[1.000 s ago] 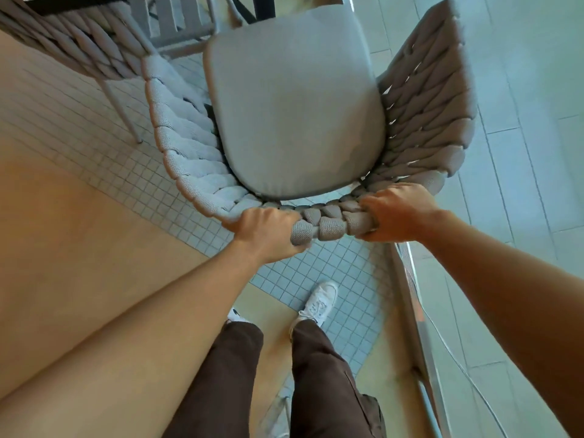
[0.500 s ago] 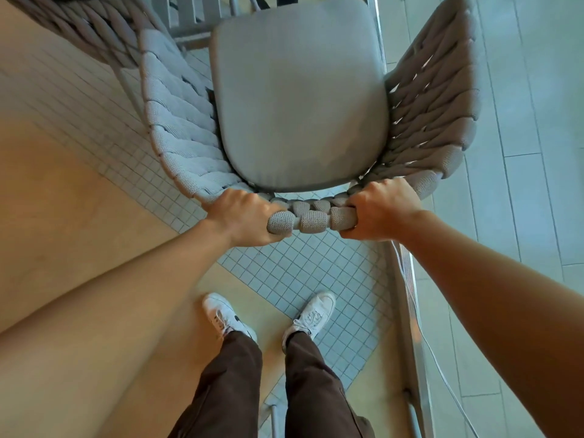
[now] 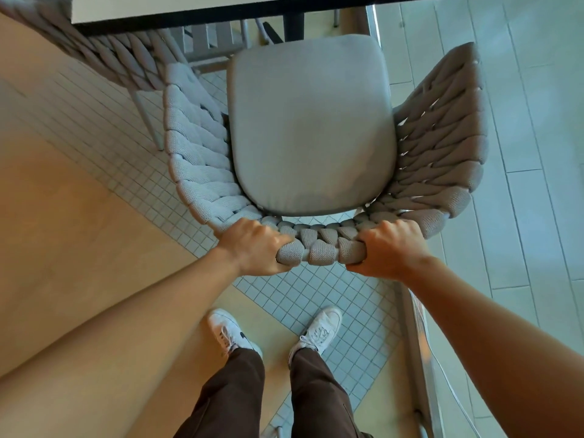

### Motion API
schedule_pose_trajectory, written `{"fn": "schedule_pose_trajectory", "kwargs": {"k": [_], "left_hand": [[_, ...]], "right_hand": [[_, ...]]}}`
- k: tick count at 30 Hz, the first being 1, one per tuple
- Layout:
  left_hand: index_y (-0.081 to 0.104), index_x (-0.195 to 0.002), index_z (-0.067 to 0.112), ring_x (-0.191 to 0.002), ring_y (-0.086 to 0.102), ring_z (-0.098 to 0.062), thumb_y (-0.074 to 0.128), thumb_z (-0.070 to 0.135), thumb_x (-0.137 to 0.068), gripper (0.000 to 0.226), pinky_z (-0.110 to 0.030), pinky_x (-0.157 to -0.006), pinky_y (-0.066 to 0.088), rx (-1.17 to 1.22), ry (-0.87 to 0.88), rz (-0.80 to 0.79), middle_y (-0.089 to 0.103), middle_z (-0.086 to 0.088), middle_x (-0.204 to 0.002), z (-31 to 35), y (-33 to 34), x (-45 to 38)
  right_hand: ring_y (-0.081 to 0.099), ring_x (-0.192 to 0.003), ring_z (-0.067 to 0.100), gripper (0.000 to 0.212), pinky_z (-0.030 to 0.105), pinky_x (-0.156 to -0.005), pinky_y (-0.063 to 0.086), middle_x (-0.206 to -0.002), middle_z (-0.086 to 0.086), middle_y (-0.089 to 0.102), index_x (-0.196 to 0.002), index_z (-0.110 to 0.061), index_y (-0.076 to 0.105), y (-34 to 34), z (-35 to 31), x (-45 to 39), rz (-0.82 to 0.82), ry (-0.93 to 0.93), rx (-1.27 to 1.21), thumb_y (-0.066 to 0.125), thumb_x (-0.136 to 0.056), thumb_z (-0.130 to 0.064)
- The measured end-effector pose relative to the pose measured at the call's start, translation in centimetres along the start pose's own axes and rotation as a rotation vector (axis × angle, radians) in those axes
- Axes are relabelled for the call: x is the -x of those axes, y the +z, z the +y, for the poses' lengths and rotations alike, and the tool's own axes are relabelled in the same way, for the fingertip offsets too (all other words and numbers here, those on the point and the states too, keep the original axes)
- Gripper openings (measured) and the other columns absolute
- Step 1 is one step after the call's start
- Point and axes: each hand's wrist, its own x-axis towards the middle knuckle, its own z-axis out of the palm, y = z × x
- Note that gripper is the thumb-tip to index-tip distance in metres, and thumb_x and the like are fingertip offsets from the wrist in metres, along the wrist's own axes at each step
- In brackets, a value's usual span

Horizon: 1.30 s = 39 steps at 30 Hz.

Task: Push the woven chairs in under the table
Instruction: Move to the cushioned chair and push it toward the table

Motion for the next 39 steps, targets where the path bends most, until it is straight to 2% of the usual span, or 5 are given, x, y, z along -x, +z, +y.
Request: {"fn": "schedule_pose_trajectory", "kwargs": {"k": [6, 10, 17, 21, 39], "left_hand": [[0.078, -0.105, 0.028, -0.068, 0.073, -0.022, 0.046, 0.085, -0.082, 0.069, -0.038, -0.073, 0.056, 0.118, 0.003, 0.259, 0.075, 0.003, -0.076, -1.7, 0.3, 1.0], [0.064, -0.134, 0.024, -0.143, 0.043, -0.026, 0.048, 0.065, -0.095, 0.059, -0.055, -0.124, 0.005, 0.154, -0.341, 0.479, 0.057, -0.005, -0.146, 1.4, 1.3, 1.1], [-0.016, -0.159, 0.030, -0.152, 0.020, -0.030, 0.089, 0.051, -0.068, 0.140, -0.057, -0.118, 0.030, 1.572, -1.523, 0.717, -0.002, -0.001, -0.170, 8.9, 0.8, -0.4], [0.029, -0.145, 0.045, -0.107, 0.068, -0.020, 0.086, 0.006, -0.071, 0.101, -0.053, -0.070, 0.061, 2.100, -1.479, 0.906, 0.058, 0.007, -0.138, 8.8, 0.4, -1.6], [0.053, -0.126, 0.034, -0.095, 0.070, -0.020, 0.073, -0.013, -0.075, 0.072, -0.043, -0.057, 0.059, 2.223, -1.406, 0.984, 0.069, 0.003, -0.117, 8.4, 0.4, -0.6]], "right_hand": [[0.070, -0.082, 0.019, 0.081, 0.033, -0.078, 0.050, -0.081, -0.010, 0.072, -0.088, -0.031, 0.075, 0.3, -0.1, -0.8, 0.004, -0.050, -0.142, 0.030, -0.067, -0.096], [0.029, -0.151, 0.030, 0.080, 0.062, -0.122, 0.005, -0.155, 0.005, 0.048, -0.129, -0.029, 0.070, 1.3, 0.0, 1.7, 0.262, -0.015, -0.296, 0.045, -0.081, -0.087], [0.030, -0.146, 0.041, 0.116, 0.060, -0.114, 0.033, -0.169, 0.017, 0.006, -0.161, -0.037, 0.001, 0.2, -2.9, 1.3, 0.291, 1.463, -1.460, 0.077, -0.076, -0.056], [0.070, -0.105, 0.039, 0.056, 0.064, -0.083, 0.056, -0.127, 0.022, 0.066, -0.135, -0.010, 0.052, 0.0, -2.7, 0.1, 0.215, 1.505, -2.300, 0.070, -0.082, -0.012], [0.070, -0.087, 0.035, 0.027, 0.054, -0.066, 0.061, -0.100, 0.020, 0.069, -0.102, -0.003, 0.060, 0.0, -3.6, 1.2, 0.261, 1.475, -2.256, 0.061, -0.076, 0.005]]}}
